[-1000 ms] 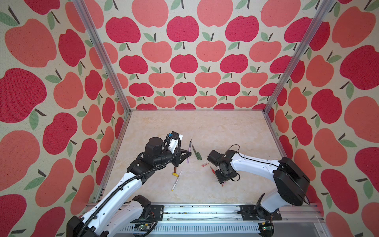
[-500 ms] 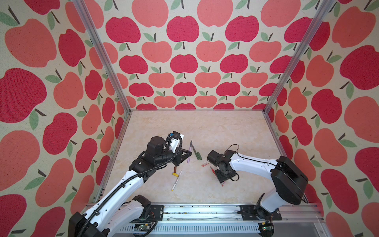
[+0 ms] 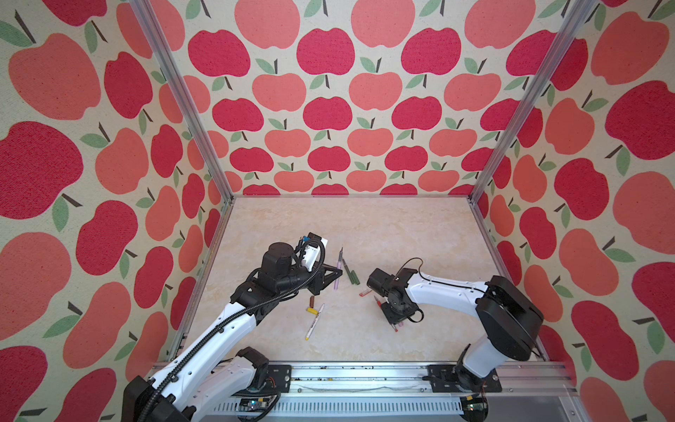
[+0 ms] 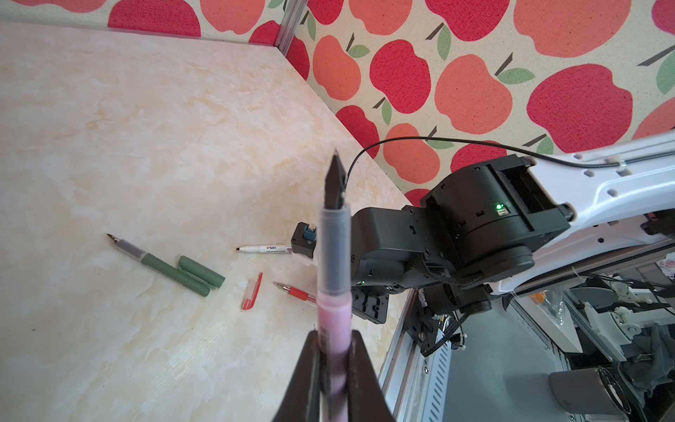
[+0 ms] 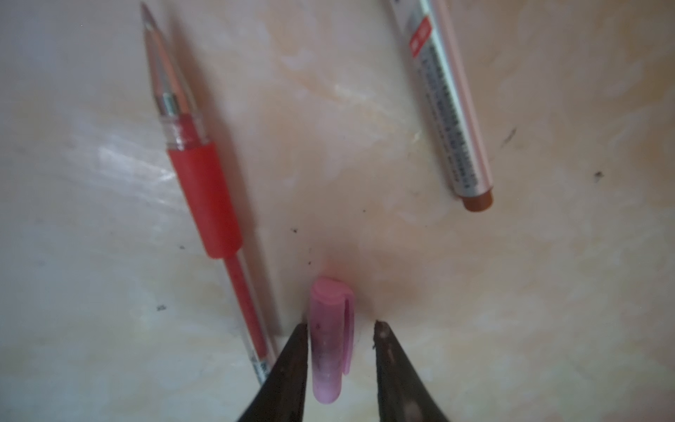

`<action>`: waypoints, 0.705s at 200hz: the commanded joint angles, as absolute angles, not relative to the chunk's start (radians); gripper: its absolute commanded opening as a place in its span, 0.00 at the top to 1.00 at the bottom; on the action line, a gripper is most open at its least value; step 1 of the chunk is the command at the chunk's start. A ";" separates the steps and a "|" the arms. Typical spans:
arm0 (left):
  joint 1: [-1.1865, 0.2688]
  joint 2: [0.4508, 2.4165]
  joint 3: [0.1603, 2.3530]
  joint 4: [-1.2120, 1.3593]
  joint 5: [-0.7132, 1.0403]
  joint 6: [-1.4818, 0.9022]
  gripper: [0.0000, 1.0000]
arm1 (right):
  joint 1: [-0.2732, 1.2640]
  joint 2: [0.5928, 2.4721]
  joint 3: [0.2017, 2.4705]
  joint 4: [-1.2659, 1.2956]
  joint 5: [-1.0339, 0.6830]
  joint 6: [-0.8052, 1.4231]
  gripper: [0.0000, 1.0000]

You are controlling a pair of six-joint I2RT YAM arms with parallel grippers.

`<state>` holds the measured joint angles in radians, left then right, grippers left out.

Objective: Insert the pens into the pen caps
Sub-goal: 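Grasp the pink cap with the right gripper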

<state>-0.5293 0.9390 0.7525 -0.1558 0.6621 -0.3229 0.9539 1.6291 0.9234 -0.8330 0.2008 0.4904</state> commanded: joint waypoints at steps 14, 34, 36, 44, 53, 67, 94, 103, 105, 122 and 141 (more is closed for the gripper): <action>-0.526 0.946 0.782 -0.126 0.676 -0.325 1.00 | 0.959 1.620 0.886 -0.820 0.183 0.508 0.72; -0.525 0.949 0.785 -0.124 0.678 -0.326 1.00 | 0.959 1.617 0.873 -0.808 0.173 0.514 0.76; -0.526 0.950 0.785 -0.124 0.678 -0.326 1.00 | 0.959 1.617 0.872 -0.806 0.173 0.513 0.76; -0.527 0.949 0.784 -0.123 0.678 -0.328 1.00 | 0.959 1.618 0.869 -0.802 0.171 0.515 0.76; -0.527 0.951 0.784 -0.123 0.680 -0.329 1.00 | 0.959 1.617 0.865 -0.797 0.169 0.515 0.76; -0.529 0.951 0.785 -0.121 0.679 -0.331 1.00 | 0.959 1.617 0.859 -0.786 0.167 0.516 0.76; -0.531 0.947 0.785 -0.126 0.675 -0.332 1.00 | 0.956 1.621 0.851 -0.773 0.169 0.517 0.76; -0.531 0.946 0.784 -0.126 0.674 -0.331 1.00 | 0.953 1.620 0.849 -0.772 0.173 0.518 0.76; -0.530 0.946 0.784 -0.126 0.674 -0.331 1.00 | 0.953 1.620 0.849 -0.772 0.173 0.518 0.76; -0.532 0.943 0.781 -0.120 0.670 -0.336 1.00 | 0.950 1.618 0.848 -0.772 0.175 0.516 0.78; -0.531 0.947 0.782 -0.114 0.670 -0.337 1.00 | 0.948 1.610 0.849 -0.775 0.180 0.517 0.84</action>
<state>-0.5297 0.9497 0.7528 -0.1413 0.6621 -0.3237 0.9535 1.6028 0.8848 -0.7879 0.1864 0.5007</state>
